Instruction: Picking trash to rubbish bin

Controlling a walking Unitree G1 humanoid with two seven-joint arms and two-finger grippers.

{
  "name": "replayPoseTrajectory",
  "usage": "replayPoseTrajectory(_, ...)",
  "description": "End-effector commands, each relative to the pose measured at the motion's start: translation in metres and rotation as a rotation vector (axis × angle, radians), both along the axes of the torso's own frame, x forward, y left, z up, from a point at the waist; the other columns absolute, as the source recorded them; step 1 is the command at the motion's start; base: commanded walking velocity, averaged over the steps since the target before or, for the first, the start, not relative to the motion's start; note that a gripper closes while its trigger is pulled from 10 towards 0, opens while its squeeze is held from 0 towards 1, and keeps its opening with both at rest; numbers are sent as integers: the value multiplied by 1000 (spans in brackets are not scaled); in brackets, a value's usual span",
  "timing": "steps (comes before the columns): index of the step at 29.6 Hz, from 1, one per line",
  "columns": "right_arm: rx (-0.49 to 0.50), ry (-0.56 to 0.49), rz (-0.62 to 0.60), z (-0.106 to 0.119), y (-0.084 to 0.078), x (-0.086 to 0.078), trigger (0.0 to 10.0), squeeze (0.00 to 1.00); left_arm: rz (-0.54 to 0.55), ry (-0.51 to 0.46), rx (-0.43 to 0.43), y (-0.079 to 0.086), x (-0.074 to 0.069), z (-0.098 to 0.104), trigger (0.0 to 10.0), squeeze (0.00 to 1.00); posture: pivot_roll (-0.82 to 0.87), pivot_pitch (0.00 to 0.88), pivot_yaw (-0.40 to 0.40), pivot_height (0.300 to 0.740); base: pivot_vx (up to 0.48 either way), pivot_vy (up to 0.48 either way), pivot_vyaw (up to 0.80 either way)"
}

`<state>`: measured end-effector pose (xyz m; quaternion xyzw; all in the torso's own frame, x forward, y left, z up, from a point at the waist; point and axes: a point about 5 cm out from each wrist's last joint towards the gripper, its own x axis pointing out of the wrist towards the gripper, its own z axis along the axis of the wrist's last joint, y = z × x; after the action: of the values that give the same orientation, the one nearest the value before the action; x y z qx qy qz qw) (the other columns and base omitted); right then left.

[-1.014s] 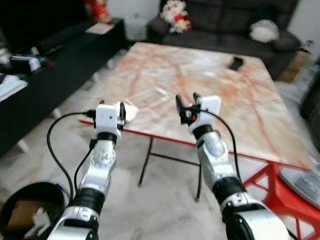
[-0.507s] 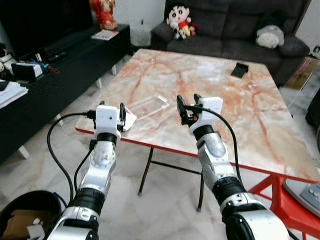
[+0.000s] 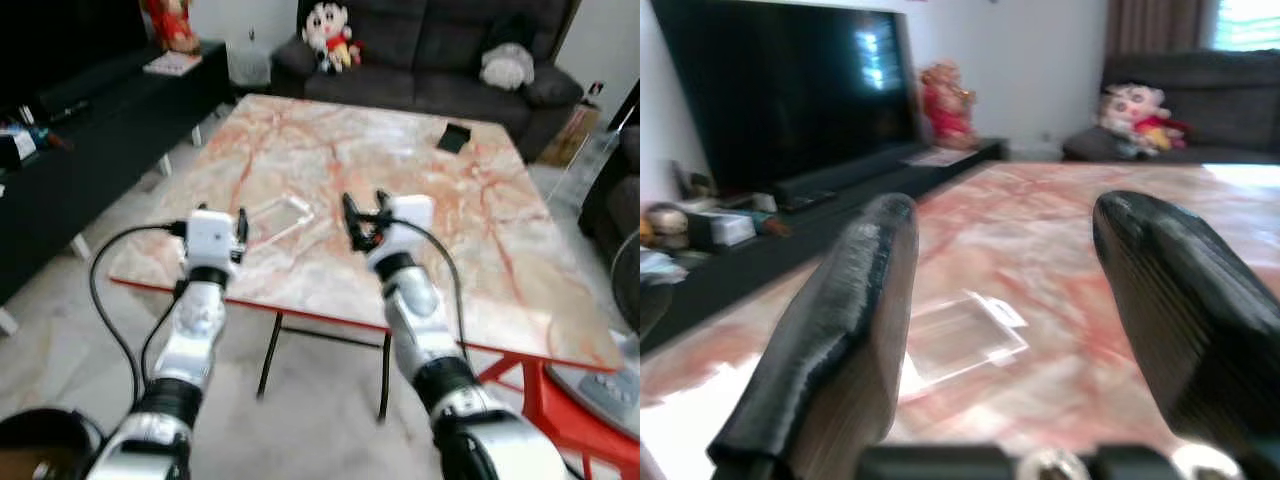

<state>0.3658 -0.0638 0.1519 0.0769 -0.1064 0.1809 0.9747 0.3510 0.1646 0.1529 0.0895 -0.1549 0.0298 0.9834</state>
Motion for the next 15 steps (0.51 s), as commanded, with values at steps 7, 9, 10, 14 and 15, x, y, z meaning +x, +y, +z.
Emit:
replayPoseTrajectory(7,4,-6,-48,2,-14,3,10000,0,-59,4,-8,-14,2,3,10000,0,50,0,-55,740,323,0,0)
replayPoseTrajectory(9,5,-4,-49,2,-14,3,10000,0,-64,6,-7,-14,2,3,10000,0,50,0,-54,740,322,0,0)
replayPoseTrajectory(10,5,-4,-49,2,-14,3,10000,0,-64,6,-7,-14,2,3,10000,0,50,0,-54,740,322,0,0)
replayPoseTrajectory(14,4,-2,-48,1,-14,3,10000,0,-65,8,-7,-14,2,3,10000,0,50,0,-54,740,324,0,0)
replayPoseTrajectory(15,3,-2,-48,1,-14,3,10000,0,-65,9,-7,-14,2,2,10000,0,50,0,-54,740,322,0,0)
